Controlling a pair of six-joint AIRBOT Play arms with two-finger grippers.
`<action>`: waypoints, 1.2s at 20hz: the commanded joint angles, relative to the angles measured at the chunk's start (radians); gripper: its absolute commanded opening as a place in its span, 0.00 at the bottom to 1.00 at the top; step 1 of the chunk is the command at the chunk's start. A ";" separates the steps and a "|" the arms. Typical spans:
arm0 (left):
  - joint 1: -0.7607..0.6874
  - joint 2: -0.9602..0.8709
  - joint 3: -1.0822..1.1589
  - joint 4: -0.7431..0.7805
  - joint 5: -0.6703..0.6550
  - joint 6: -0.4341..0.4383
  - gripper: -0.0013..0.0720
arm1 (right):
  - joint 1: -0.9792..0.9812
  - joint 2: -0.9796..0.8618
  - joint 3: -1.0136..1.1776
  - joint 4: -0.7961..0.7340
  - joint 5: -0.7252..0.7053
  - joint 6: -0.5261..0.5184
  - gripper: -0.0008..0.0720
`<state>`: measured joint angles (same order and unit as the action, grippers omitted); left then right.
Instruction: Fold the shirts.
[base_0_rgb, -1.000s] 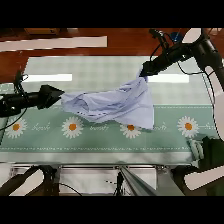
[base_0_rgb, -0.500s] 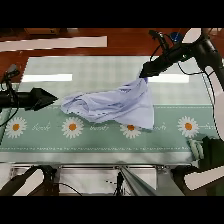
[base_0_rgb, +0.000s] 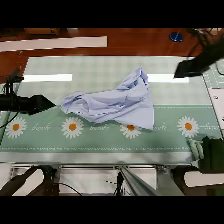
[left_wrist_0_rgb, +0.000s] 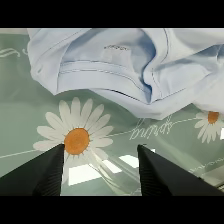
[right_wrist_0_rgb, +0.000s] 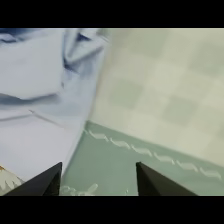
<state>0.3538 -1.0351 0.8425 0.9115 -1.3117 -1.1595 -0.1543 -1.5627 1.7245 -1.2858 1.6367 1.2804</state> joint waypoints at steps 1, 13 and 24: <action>0.001 -0.022 -0.006 0.016 0.021 0.032 0.77 | -0.183 0.072 -0.135 0.005 0.096 0.043 0.74; -0.327 -0.161 -0.071 -0.103 0.110 0.021 0.94 | -0.175 0.246 -0.582 0.187 -0.180 -0.019 0.74; -0.494 -0.293 -0.071 -0.164 0.190 -0.043 0.93 | -0.061 0.246 -0.582 0.123 -0.272 -0.048 0.75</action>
<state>-0.1299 -1.3090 0.7719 0.7395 -1.1225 -1.1793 -0.2249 -1.3174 1.1431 -1.1202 1.3663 1.2415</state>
